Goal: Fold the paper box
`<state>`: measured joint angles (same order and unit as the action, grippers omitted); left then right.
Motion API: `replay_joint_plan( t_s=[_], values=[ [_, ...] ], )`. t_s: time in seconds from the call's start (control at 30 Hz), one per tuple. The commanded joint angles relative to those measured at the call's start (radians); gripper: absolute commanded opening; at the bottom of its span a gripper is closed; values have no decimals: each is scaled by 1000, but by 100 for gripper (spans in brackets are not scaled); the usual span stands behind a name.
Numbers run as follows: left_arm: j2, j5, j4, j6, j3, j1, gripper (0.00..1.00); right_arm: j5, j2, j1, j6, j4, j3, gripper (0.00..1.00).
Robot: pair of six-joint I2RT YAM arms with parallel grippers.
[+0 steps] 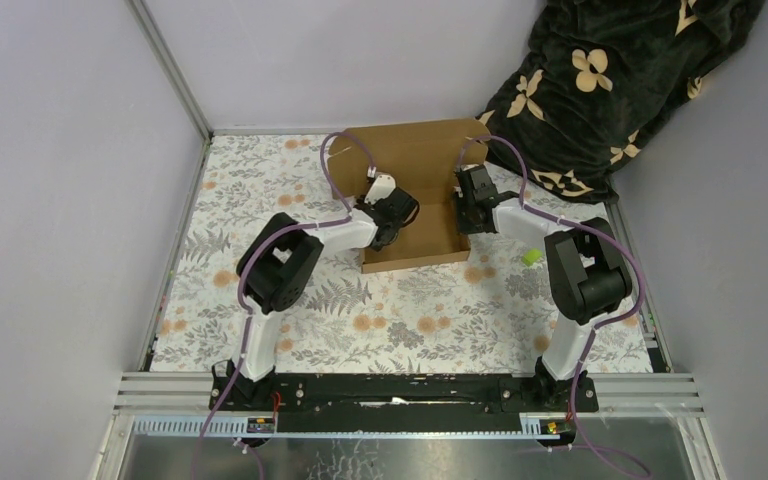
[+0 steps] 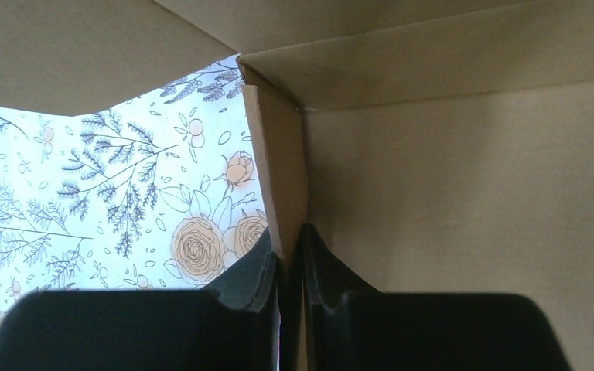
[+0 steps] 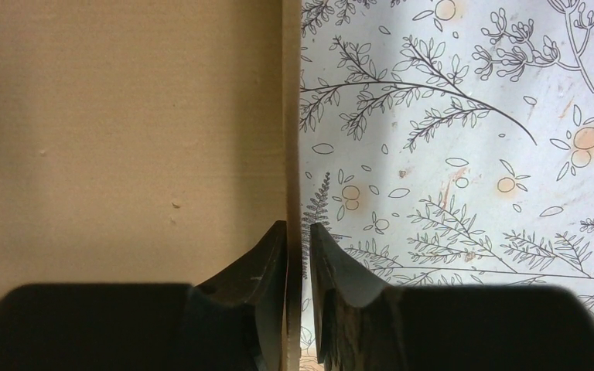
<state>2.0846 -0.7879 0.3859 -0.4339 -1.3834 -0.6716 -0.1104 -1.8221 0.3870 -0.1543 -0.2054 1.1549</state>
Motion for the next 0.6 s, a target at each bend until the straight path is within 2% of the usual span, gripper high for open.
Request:
replay_joint_plan(
  t_s=[0.0, 0.2, 0.37, 0.57],
  values=[
    [-43, 46, 22, 60, 22, 3, 17, 11, 45, -4, -4, -13, -3, 25],
    [-100, 235, -45, 60, 52, 52, 45, 22, 41, -4, -7, -12, -6, 25],
    [-190, 383, -116, 42, 128, 113, 48, 25, 37, -4, -5, -16, 0, 25],
    [-243, 428, -90, 31, 146, 126, 49, 29, 30, -4, -7, -22, 9, 25]
  ],
)
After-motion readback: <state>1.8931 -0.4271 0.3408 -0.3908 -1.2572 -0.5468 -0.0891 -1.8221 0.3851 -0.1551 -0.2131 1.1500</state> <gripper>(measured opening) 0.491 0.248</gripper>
